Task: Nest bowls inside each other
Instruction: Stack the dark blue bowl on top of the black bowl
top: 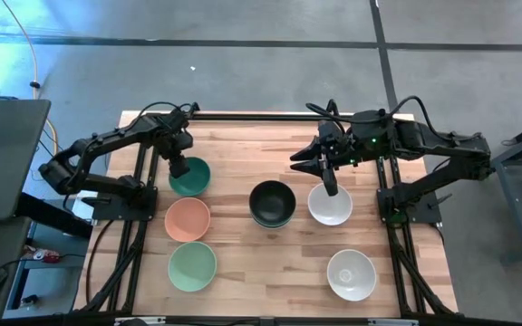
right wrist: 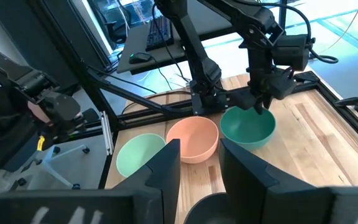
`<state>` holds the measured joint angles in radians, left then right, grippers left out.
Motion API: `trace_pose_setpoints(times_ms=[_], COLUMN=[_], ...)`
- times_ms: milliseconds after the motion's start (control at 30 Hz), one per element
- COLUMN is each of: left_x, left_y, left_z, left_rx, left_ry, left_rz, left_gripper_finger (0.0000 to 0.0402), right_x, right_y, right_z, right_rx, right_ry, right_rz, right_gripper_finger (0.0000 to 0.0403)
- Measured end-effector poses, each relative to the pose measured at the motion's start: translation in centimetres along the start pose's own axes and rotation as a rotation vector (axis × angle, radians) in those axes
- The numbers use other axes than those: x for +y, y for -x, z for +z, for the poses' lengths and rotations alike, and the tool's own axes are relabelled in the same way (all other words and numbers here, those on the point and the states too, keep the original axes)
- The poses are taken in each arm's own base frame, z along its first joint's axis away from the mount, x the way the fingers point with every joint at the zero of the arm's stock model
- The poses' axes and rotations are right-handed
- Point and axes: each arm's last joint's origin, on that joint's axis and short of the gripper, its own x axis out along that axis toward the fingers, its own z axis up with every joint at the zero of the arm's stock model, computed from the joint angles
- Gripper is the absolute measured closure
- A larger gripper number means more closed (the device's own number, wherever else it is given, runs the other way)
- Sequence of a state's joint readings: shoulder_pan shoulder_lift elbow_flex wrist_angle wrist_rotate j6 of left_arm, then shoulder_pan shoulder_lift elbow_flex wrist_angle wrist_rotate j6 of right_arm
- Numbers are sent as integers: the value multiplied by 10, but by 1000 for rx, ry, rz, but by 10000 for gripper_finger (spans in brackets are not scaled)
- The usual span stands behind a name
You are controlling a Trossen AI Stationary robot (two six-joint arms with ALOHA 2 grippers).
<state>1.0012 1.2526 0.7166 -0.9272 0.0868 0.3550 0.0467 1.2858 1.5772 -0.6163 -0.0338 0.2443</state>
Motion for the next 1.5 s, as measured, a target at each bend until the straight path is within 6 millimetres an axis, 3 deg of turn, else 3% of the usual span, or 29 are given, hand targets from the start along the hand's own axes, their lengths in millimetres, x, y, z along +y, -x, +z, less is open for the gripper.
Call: trace_pose_setpoints(times_ms=[167,467,667,1100,1367,1500], left_x=[0,0,1,-2,-26,-43], left_y=[0,1,15,79,132,148], left_z=[1,2,13,44,67,83], left_rx=[-17,-26,-91,-268,-334,-309], left_ry=[-12,-16,11,120,146,115], left_rz=[-16,-30,-43,-139,-173,-163], left_gripper_finger=[391,396,398,400,401,401], right_x=[0,0,0,-1,0,0], right_y=[0,0,0,0,2,12], right_z=[0,0,0,-2,-1,1], right_rx=[-1,-2,-2,14,6,-14], right_ry=[2,2,10,10,64,96], right_rz=[-6,-12,-13,-17,-14,-10], right_gripper_finger=[300,300,300,300,300,300])
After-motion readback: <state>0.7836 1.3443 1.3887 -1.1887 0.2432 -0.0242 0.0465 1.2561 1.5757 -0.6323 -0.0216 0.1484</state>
